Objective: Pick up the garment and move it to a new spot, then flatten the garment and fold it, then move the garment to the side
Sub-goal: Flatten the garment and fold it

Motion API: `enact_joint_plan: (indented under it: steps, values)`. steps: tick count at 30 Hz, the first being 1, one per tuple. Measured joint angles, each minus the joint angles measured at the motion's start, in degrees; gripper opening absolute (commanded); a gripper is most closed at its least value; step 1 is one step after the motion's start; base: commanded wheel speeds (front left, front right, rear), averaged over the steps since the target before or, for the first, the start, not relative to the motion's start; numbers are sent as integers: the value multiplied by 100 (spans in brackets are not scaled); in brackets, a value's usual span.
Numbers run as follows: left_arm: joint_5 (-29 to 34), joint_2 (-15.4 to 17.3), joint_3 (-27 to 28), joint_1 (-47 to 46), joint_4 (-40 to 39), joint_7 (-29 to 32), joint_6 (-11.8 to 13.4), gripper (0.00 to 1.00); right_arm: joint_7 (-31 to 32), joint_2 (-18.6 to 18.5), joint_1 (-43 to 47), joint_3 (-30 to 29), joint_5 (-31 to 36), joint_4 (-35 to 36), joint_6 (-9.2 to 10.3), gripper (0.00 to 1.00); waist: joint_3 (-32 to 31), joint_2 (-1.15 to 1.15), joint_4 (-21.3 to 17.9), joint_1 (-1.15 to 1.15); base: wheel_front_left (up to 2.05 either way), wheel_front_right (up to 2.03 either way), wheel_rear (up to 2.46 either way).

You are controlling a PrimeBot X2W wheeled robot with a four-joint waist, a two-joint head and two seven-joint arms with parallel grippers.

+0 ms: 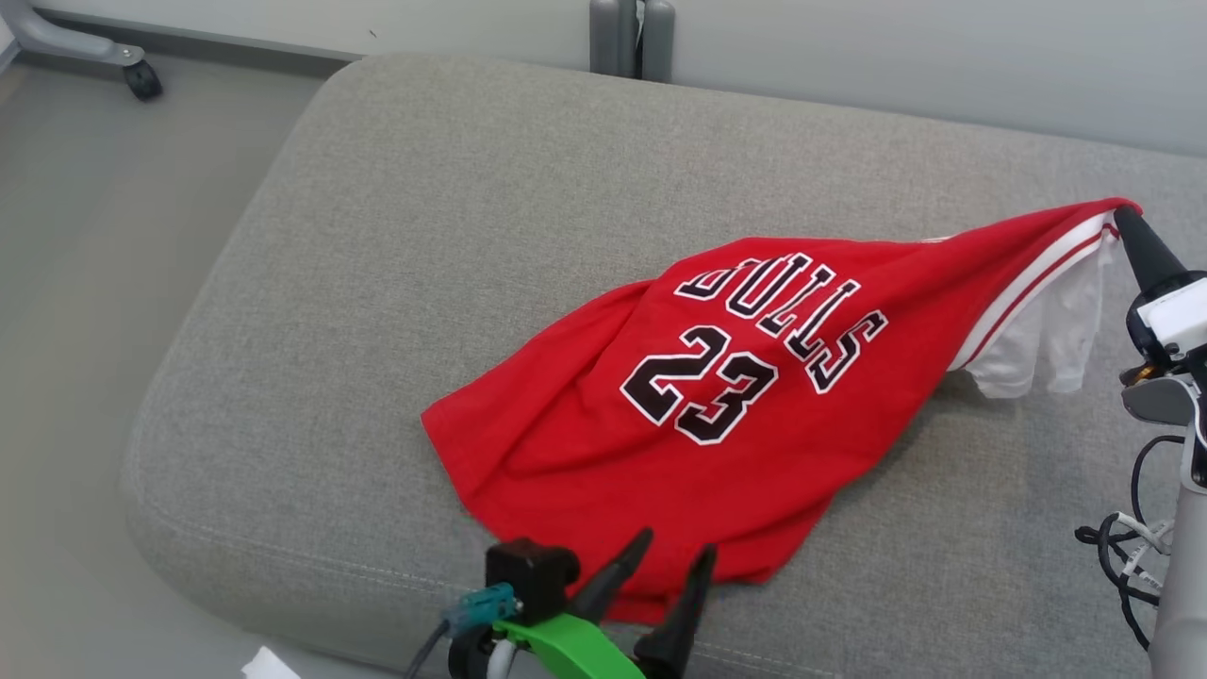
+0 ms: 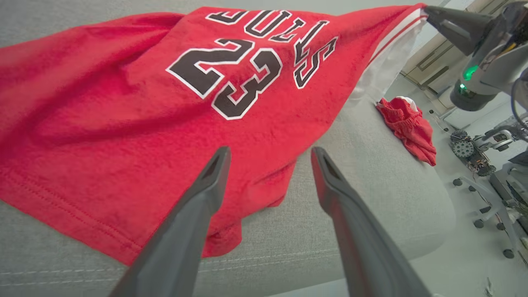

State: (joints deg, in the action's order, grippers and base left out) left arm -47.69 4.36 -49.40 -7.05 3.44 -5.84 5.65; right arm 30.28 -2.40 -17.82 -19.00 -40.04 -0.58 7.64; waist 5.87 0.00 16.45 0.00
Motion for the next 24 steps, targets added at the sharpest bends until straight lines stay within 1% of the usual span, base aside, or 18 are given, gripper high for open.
enact_joint_plan:
  steps: [3, 7, 11, 18, 24]
  values:
    - [-9, -9, -281, -7, 98, 166, -200, 100, 0, 2, -52, 56, -58, 151, 1, 0, 150, 0, -45, 0, 0, 0, 0]
    - [-96, -33, -509, -103, 342, 338, -371, 100, 0, 3, -108, 119, -96, 275, 0, 0, 318, 0, -58, 0, 0, 0, 0]
    - [-96, -47, -647, -152, 702, 437, -423, 100, 1, 1, -199, 205, -99, 354, 0, 0, 425, 0, -32, 0, 0, 0, 0]
    - [-136, -83, -608, -157, 1123, 446, -423, 100, 1, 0, -206, 267, -288, 365, 0, 0, 493, 0, 9, 0, 0, 0, 0]
    - [-163, -116, -506, -348, 1372, 254, -417, 100, 20, -3, -227, 380, -347, 450, 0, 0, 636, 0, -35, 0, 0, 0, 0]
